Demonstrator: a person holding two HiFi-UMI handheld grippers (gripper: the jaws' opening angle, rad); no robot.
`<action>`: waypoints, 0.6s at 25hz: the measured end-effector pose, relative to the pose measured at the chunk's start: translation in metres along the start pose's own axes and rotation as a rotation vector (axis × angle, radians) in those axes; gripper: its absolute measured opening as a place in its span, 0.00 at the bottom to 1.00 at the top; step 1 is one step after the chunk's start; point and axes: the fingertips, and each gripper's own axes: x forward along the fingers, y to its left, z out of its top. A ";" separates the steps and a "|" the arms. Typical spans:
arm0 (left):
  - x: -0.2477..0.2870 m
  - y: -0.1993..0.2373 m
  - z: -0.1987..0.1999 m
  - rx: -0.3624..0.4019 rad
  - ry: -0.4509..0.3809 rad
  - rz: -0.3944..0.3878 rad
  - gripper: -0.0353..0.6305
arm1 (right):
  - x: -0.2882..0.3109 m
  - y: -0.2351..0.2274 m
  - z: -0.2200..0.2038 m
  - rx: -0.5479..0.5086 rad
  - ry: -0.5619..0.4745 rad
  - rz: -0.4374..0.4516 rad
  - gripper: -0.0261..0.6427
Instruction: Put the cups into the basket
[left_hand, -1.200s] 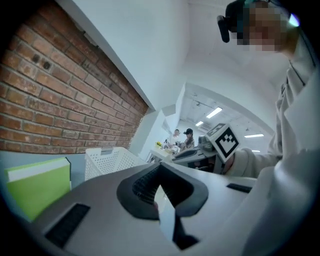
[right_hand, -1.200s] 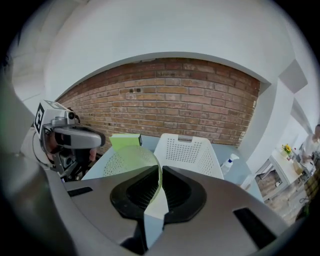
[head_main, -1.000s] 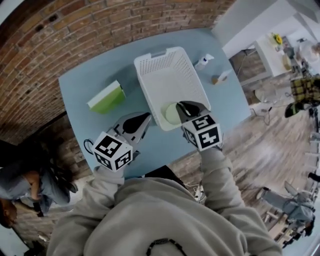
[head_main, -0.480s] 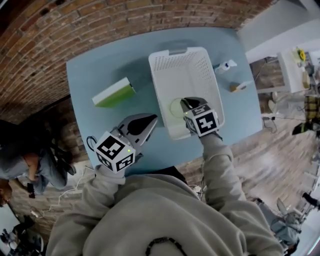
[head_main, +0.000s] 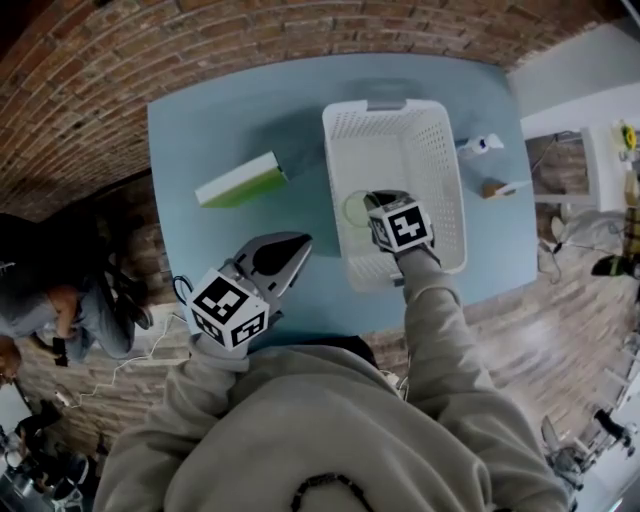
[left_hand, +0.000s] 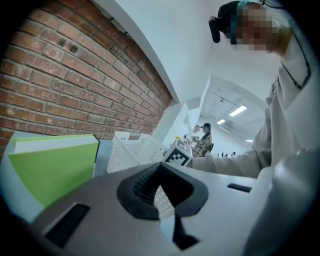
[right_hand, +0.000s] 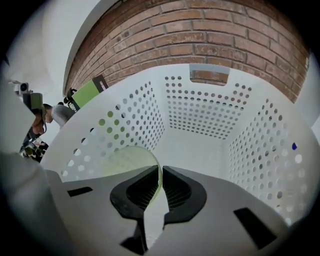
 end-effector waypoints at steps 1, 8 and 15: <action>-0.001 0.002 -0.001 -0.003 0.001 0.008 0.05 | 0.004 -0.001 -0.001 -0.002 0.006 0.001 0.09; -0.007 0.015 -0.009 -0.020 0.014 0.036 0.05 | 0.025 -0.008 -0.012 0.012 0.051 0.004 0.09; -0.003 0.017 -0.014 -0.026 0.025 0.033 0.05 | 0.034 -0.007 -0.020 0.006 0.073 0.012 0.09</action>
